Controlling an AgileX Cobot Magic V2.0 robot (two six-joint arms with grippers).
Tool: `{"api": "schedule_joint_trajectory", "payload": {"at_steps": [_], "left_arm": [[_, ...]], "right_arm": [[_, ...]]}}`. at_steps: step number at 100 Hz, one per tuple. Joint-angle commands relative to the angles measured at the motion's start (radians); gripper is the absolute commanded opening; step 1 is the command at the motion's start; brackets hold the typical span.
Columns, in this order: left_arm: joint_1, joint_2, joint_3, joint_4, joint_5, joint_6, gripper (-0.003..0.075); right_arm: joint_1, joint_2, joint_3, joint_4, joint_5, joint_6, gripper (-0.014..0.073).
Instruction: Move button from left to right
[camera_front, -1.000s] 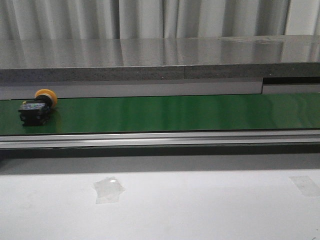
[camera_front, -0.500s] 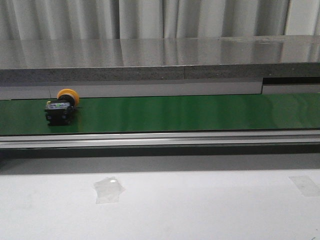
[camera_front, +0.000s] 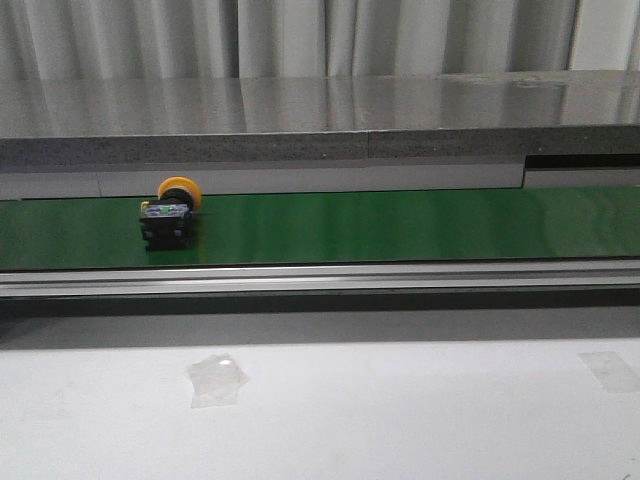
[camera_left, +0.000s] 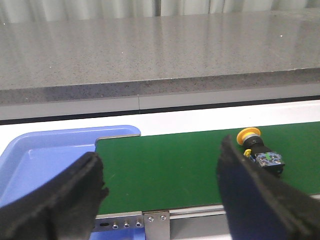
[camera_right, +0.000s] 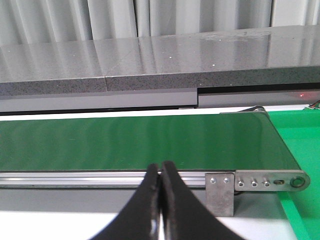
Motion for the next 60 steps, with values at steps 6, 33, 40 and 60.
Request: {"api": "schedule_joint_trajectory", "payload": {"at_steps": [6, 33, 40, 60], "left_arm": [[-0.005, 0.006, -0.028, -0.031, -0.056, -0.001, 0.0220], [-0.005, 0.006, -0.028, -0.031, -0.056, -0.001, -0.0020], [-0.005, 0.006, -0.028, -0.031, -0.056, -0.001, -0.0020], [-0.005, 0.006, -0.028, -0.031, -0.056, -0.003, -0.0020]], "right_arm": [[0.001, -0.018, -0.015, -0.010, -0.081, 0.003, -0.0068], [0.001, -0.018, -0.015, -0.010, -0.081, 0.003, -0.0068], [0.001, -0.018, -0.015, -0.010, -0.081, 0.003, -0.0068], [0.001, -0.018, -0.016, -0.010, -0.138, 0.003, -0.0068]]}}
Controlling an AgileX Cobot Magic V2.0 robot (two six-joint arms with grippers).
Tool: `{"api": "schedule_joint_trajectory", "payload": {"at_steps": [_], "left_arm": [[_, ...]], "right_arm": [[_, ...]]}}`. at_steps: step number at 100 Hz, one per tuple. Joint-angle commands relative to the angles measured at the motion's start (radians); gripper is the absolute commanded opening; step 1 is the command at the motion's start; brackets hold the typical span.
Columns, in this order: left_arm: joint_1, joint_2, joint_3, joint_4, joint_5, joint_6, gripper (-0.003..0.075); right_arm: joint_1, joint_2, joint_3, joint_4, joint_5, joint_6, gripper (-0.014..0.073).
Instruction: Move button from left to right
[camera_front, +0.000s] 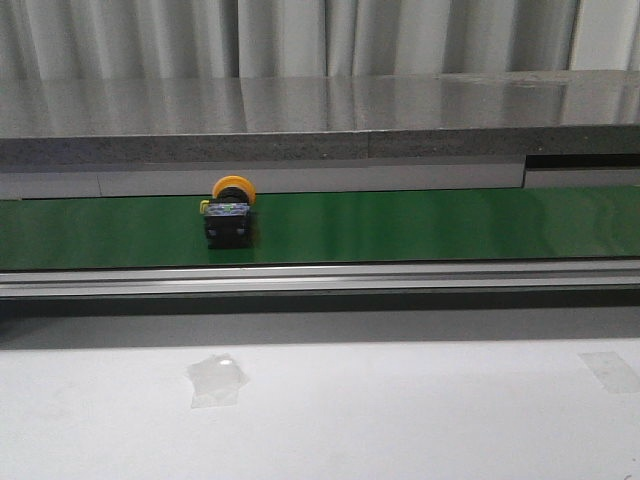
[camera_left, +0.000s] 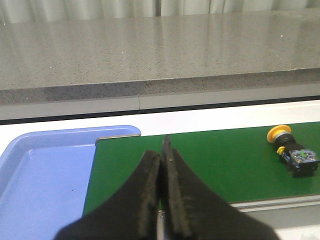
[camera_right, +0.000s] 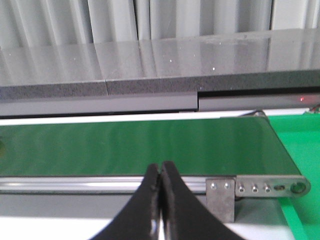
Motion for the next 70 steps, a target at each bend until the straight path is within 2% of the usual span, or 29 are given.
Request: {"api": "schedule_joint_trajectory", "payload": {"at_steps": [1, 12, 34, 70], "left_arm": [[-0.005, 0.006, -0.028, -0.031, -0.056, -0.003, -0.0020], [-0.005, 0.006, -0.028, -0.031, -0.056, -0.003, -0.0020], [-0.005, 0.006, -0.028, -0.031, -0.056, -0.003, -0.0020], [-0.005, 0.006, -0.028, -0.031, -0.056, -0.003, -0.0020]], "right_arm": [[0.001, -0.018, -0.016, -0.010, -0.123, 0.003, -0.0068], [0.001, -0.017, -0.036, -0.005, -0.119, 0.003, -0.0068], [0.001, 0.047, -0.188, -0.001, 0.074, 0.003, -0.0068], [0.001, 0.428, -0.549, -0.001, 0.416, 0.003, -0.0068]]}}
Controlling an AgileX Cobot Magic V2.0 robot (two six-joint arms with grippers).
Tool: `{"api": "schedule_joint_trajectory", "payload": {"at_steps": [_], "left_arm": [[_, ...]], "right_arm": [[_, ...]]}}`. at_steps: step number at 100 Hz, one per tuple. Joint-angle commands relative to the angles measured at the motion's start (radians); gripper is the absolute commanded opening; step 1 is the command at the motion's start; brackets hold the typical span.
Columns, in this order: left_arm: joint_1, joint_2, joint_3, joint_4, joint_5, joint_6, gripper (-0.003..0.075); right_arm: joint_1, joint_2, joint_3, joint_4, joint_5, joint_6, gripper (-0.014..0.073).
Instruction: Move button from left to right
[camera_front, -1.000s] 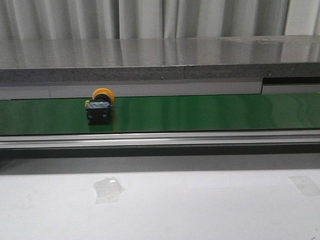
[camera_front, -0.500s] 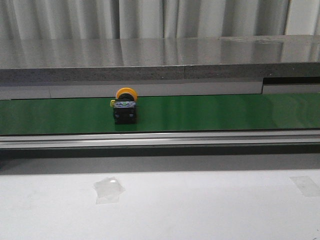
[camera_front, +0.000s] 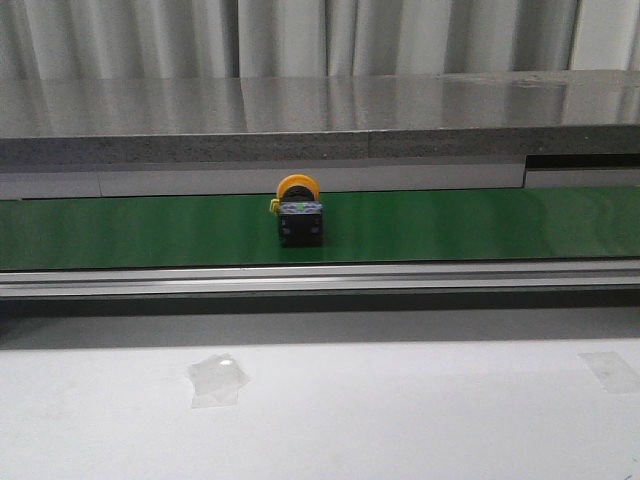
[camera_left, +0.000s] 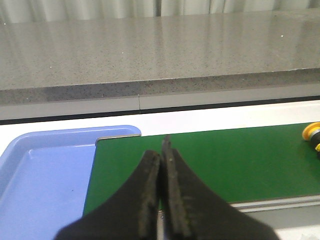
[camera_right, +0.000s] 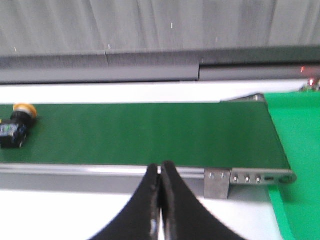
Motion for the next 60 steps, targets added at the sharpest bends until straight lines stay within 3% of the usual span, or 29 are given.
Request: {"api": "schedule_joint_trajectory", "payload": {"at_steps": [1, 30, 60], "left_arm": [[-0.005, 0.006, -0.028, -0.031, -0.056, -0.003, -0.0020], [-0.005, 0.006, -0.028, -0.031, -0.056, -0.003, -0.0020], [-0.005, 0.006, -0.028, -0.031, -0.056, -0.003, -0.0020]], "right_arm": [[0.001, 0.118, -0.109, -0.001, 0.018, 0.003, -0.0068], [0.001, 0.418, -0.289, 0.004, 0.106, 0.003, -0.0068], [0.001, 0.562, -0.300, 0.005, 0.096, 0.003, -0.0064]]}}
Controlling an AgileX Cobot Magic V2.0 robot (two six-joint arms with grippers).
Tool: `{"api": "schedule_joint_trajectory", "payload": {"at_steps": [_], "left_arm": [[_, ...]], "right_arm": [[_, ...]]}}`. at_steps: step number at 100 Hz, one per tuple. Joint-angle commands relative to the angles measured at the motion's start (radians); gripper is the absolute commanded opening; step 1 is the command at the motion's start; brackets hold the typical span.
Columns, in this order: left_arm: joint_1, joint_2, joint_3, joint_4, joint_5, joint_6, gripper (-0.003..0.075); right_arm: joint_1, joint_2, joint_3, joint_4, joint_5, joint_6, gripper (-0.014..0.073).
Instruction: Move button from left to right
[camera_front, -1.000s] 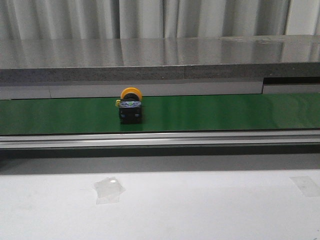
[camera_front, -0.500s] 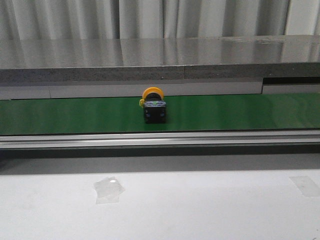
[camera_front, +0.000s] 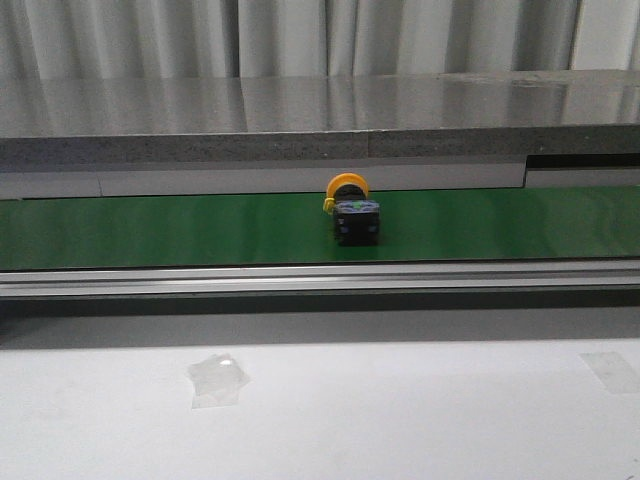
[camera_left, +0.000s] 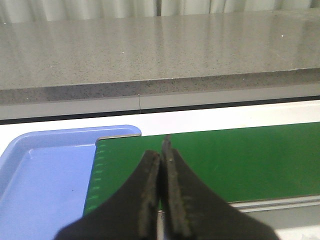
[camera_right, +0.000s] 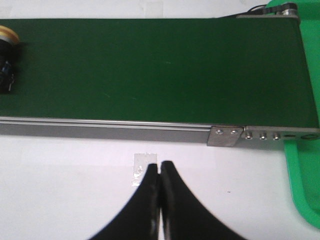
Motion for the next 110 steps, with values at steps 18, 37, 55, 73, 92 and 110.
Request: {"api": "schedule_joint_trajectory", "payload": {"at_steps": [18, 37, 55, 73, 92, 110], "left_arm": [[-0.005, 0.006, -0.028, -0.031, -0.056, -0.003, -0.0020], [-0.005, 0.006, -0.028, -0.031, -0.056, -0.003, -0.0020], [-0.005, 0.006, -0.028, -0.031, -0.056, -0.003, -0.0020], [-0.005, 0.006, -0.028, -0.031, -0.056, -0.003, -0.0020], [-0.005, 0.006, -0.028, -0.031, -0.056, -0.003, -0.0020], [-0.005, 0.006, -0.028, -0.031, -0.056, -0.003, -0.0020]], "right_arm": [[0.001, 0.018, -0.037, 0.003, -0.060, 0.003, -0.0013], [0.001, 0.018, -0.037, 0.028, -0.062, 0.003, 0.0319], [0.001, 0.018, -0.037, 0.078, -0.066, 0.003, 0.0611], [0.001, 0.033, -0.053, 0.078, -0.063, -0.017, 0.0614], [0.001, 0.122, -0.135, 0.081, -0.044, -0.103, 0.0614], [0.001, 0.249, -0.239, 0.081, -0.020, -0.116, 0.0614]]}}
